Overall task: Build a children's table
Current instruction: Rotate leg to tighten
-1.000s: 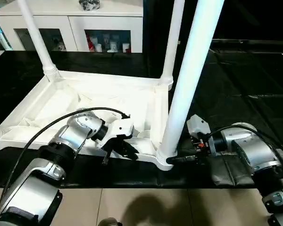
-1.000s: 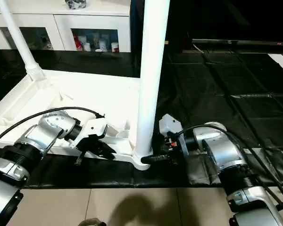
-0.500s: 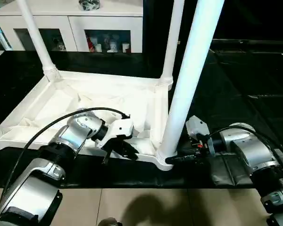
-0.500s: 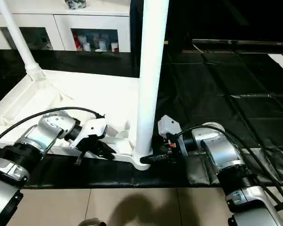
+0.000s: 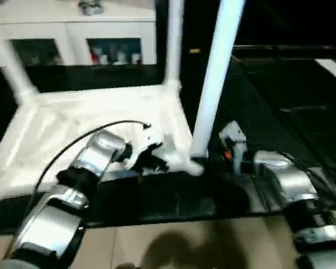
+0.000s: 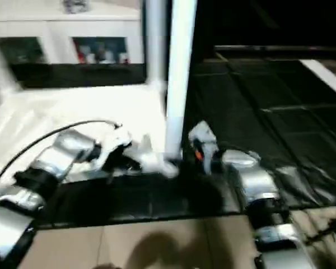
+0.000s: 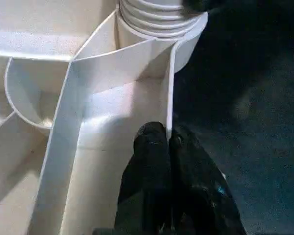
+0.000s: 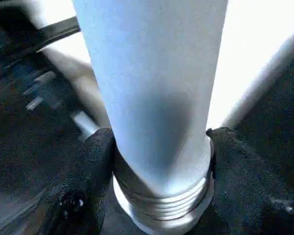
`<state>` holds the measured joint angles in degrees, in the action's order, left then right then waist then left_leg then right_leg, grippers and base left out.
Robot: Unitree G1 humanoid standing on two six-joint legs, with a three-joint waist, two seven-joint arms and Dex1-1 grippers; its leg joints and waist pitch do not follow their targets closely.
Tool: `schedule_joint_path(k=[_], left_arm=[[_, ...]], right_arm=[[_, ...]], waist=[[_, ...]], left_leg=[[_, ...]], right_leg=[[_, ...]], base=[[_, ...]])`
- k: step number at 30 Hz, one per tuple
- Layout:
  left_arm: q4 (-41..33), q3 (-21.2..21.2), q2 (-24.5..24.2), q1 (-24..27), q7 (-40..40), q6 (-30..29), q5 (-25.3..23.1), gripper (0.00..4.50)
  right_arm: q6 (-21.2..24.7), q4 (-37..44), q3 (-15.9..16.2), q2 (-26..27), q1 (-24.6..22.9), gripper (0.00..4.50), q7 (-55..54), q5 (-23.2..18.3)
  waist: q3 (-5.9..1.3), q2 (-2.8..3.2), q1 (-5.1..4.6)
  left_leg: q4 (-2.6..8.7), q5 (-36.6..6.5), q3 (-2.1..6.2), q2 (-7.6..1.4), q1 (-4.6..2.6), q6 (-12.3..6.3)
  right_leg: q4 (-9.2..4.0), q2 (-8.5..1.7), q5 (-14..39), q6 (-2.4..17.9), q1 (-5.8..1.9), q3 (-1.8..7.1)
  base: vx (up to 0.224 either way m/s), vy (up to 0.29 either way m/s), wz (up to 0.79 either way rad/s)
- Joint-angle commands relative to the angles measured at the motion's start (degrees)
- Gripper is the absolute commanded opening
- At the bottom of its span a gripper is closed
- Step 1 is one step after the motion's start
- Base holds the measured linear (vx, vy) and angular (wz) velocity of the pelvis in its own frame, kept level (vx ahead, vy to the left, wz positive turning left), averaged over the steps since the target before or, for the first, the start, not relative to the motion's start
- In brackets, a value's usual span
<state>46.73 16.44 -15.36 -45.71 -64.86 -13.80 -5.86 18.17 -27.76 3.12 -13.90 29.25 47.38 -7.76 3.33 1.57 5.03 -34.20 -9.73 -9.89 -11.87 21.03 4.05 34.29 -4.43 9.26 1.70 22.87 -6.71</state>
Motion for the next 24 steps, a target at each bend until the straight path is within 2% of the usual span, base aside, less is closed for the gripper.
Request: schedule_joint_path(k=[1,2,5,9,10,16,19,21,24], left_arm=[[-0.86,-0.33,3.81,-1.67,2.63,-1.24,1.67,0.00],[-0.29,-2.16,5.61,-2.67,7.45,-3.30,2.03,0.00],[-0.67,-4.00,7.65,-3.65,12.55,-5.53,2.49,0.00],[-1.78,-4.65,8.48,-3.84,13.99,-6.65,2.83,0.00],[-1.87,-4.66,8.49,-3.81,14.00,-6.63,2.73,0.00],[-3.03,-3.86,7.27,-2.97,11.58,-5.90,2.06,0.00],[-3.32,-3.10,5.75,-2.10,8.13,-4.29,2.02,0.00],[-3.37,-3.07,5.50,-1.93,7.25,-4.15,2.20,0.00],[-3.04,-2.04,3.54,-1.18,2.48,-1.40,2.27,0.00]], right_arm=[[1.27,1.03,3.71,3.57,1.01,2.65,-1.33,0.23],[2.89,0.58,2.59,6.93,1.59,2.65,-7.78,1.07],[4.14,0.26,1.75,10.71,2.35,2.65,-14.43,1.70],[2.32,0.61,2.97,11.68,2.32,2.65,-15.48,3.15],[1.82,0.66,2.94,11.72,2.26,3.20,-15.12,3.02],[0.73,2.71,2.51,10.24,0.91,3.80,-12.26,2.13],[-0.27,4.77,2.44,7.36,-0.66,3.97,-7.23,0.53],[-0.54,5.17,2.33,6.87,-0.97,4.26,-6.00,0.09],[-1.34,7.39,2.26,2.81,-2.67,4.35,0.80,-1.67]], waist=[[-4.50,-0.68,0.15],[-4.43,-0.57,-0.05],[-4.51,-0.42,-0.17],[-4.57,-0.40,-0.12],[-4.57,-0.42,-0.11],[-4.62,-0.26,-0.07],[-4.71,-0.35,0.19],[-4.78,-0.33,0.17],[-4.71,-0.26,0.41]], left_leg=[[3.59,-10.35,0.43,-1.09,-0.47,-1.90],[3.54,-9.70,0.29,-1.05,-0.36,-2.48],[3.68,-9.57,0.44,-1.14,-0.50,-2.06],[3.69,-9.61,0.40,-1.17,-0.54,-2.57],[3.69,-9.57,0.38,-1.11,-0.49,-2.81],[3.66,-9.00,0.35,-1.12,-0.40,-3.25],[3.64,-8.57,0.34,-1.18,-0.37,-3.92],[3.57,-7.83,0.37,-1.24,-0.25,-4.30],[3.55,-8.13,0.34,-1.24,-0.24,-5.04]], right_leg=[[-4.76,-4.37,18.87,8.82,-3.25,3.04],[-4.70,-4.23,17.85,9.05,-3.22,3.15],[-4.64,-4.27,17.33,9.28,-3.23,3.10],[-4.52,-4.28,15.12,9.68,-3.33,3.23],[-4.52,-4.29,14.66,9.75,-3.43,3.22],[-4.35,-4.30,13.09,10.14,-3.56,3.30],[-4.35,-4.32,12.62,9.81,-3.70,3.31],[-4.13,-4.32,11.03,10.40,-3.70,3.31],[-4.27,-4.29,10.61,10.67,-3.81,3.26]], base=[[0.000,0.000,0.00],[0.000,0.000,0.00],[0.000,0.000,0.00],[0.000,0.000,0.00],[0.000,0.000,0.00],[0.000,0.000,0.00],[0.000,0.000,0.00],[0.000,0.000,0.00],[0.000,0.000,0.00]])
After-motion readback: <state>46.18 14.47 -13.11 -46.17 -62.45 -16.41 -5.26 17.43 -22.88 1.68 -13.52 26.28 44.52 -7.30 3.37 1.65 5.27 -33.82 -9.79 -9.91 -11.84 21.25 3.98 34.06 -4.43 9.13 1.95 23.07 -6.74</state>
